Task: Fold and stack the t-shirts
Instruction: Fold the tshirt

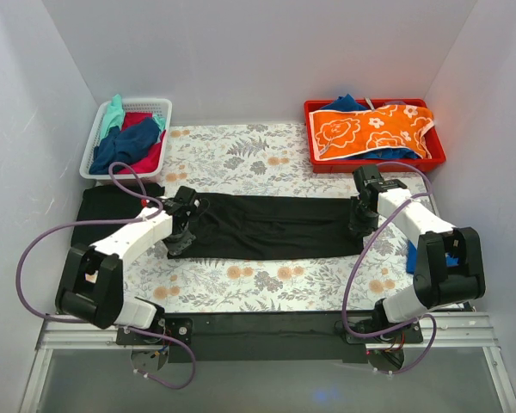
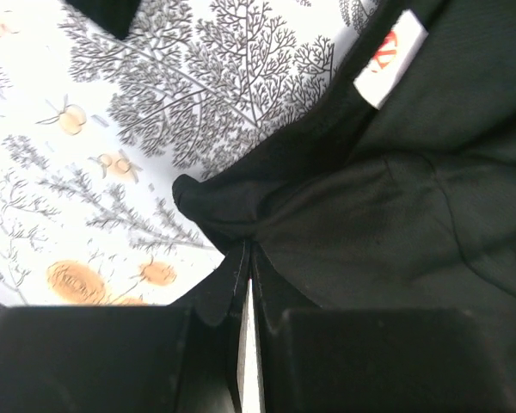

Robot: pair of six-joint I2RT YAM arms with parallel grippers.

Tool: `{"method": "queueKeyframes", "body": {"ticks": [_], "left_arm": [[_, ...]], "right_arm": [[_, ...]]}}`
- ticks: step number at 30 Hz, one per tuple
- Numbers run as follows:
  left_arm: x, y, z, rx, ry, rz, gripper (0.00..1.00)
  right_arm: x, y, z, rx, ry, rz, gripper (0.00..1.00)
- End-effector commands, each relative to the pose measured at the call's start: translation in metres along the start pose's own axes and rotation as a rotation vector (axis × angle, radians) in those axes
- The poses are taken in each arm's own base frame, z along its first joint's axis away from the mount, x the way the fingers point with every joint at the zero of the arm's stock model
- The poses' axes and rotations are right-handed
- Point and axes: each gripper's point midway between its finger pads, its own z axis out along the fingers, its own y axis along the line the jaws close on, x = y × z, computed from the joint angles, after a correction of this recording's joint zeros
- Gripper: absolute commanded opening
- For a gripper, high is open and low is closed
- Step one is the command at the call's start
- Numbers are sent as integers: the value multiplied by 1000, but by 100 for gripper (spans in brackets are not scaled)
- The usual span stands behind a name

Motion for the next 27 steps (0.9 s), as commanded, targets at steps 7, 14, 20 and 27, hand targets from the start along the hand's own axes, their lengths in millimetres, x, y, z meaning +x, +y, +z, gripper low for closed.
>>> {"method": "queueKeyframes", "body": {"ticks": [7, 14, 20, 27], "left_arm": [[-14, 6, -39, 79, -38, -75, 0], [-2, 23, -42, 48, -8, -97, 0], [13, 42, -34, -81, 46, -128, 0], [28, 46, -25, -130, 107, -151, 0]], "right_arm": [[17, 5, 15, -27, 57, -20, 18], [28, 3, 21, -19, 88, -19, 17], [62, -12, 31, 49, 189, 31, 13], [73, -38, 34, 187, 219, 55, 8]]}}
